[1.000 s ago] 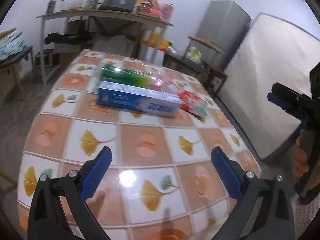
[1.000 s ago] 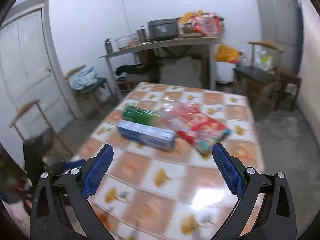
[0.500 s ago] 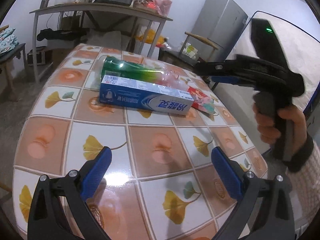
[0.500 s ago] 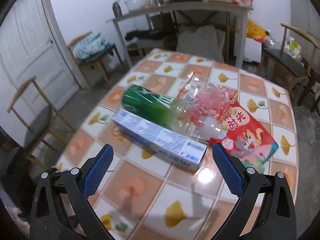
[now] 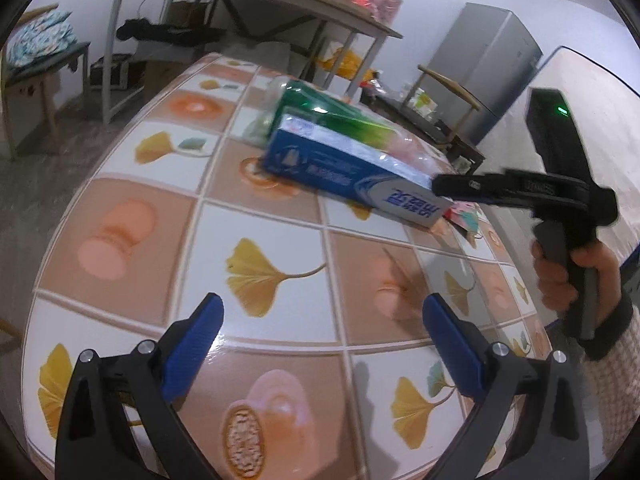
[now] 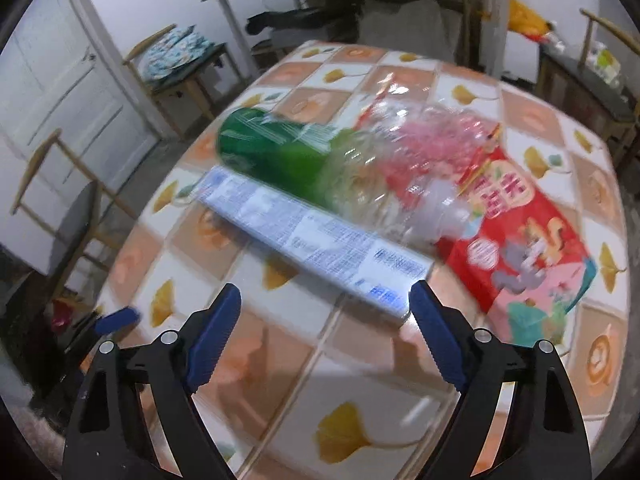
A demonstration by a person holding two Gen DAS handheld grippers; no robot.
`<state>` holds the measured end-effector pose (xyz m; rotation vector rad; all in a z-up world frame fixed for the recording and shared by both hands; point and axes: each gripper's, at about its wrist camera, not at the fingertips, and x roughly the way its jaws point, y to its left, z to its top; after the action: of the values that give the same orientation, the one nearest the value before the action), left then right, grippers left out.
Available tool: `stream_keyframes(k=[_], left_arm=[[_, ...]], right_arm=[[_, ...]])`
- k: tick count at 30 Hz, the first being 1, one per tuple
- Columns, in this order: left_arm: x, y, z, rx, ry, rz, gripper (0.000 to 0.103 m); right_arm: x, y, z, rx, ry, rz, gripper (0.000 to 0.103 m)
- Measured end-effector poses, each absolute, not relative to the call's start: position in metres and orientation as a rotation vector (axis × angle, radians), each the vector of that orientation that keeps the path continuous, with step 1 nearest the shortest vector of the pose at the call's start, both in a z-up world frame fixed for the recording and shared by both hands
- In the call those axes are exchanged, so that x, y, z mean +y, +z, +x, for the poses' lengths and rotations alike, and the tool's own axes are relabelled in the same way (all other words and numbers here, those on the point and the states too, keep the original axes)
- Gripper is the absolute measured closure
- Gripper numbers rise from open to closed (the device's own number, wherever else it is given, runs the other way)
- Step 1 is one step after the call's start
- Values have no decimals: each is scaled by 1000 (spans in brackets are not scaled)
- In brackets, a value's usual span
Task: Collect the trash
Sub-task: 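Grasp the white-and-blue toothpaste box with the left gripper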
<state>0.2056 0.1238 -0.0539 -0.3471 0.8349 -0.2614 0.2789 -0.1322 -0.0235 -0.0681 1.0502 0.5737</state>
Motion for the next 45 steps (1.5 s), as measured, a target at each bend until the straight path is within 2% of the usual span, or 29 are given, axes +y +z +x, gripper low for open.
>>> stream_keyframes(k=[4,9,17,21,32,38,45], left_arm=[[129,-55,203,837,-236,-339,6],[124,-55,199,840,-201,-263,5],[124,-54,201,851,-218,-266,5],[127,-53,200,854,-248,-295,6],[159,-44,200,812,-296,-477,6],[149,-35,230,849,-310,-544,6],[104,-26,290,885,-131,-419,6]], right_arm=[[-125,-23,260,1108,662,-62,21],[-136,-3,276,1010,550,-45,21],[-139,-29,312,1094,499,48,21],[-132,-28,288,1127,578,6,21],[-108,-39,196,1324,953,164,21],[-117,-31,174,1268,966,198,21],[-161,-23,167,1189,816,270,21]])
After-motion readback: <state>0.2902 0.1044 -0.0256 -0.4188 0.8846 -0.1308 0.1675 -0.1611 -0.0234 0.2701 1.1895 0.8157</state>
